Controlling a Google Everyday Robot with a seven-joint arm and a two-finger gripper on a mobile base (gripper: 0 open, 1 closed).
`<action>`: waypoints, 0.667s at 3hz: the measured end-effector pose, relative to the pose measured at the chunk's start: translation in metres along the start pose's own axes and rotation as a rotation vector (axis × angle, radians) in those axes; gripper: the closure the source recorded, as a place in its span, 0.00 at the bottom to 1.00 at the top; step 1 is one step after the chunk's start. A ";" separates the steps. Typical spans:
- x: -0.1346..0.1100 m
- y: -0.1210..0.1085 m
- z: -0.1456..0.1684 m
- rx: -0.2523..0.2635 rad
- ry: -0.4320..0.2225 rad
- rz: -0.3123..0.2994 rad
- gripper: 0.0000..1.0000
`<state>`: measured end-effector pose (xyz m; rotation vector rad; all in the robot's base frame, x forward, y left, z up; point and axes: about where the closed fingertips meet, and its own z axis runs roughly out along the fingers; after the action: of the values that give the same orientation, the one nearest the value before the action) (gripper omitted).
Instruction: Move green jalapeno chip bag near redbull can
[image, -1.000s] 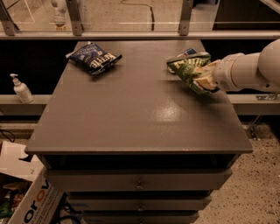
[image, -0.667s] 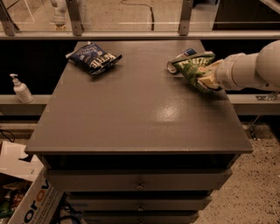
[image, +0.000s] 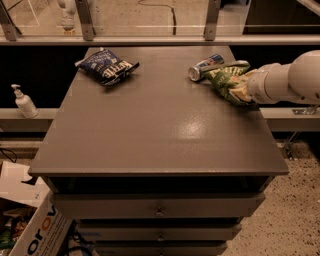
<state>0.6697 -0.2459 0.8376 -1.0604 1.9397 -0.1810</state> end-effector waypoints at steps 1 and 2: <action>-0.002 -0.001 -0.001 0.000 0.000 0.000 0.59; -0.002 -0.001 -0.001 0.000 0.000 0.000 0.35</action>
Offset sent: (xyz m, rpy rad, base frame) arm -0.0002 0.0062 -0.0211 0.0277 0.0349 0.0086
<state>0.6697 -0.2457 0.8401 -1.0604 1.9399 -0.1803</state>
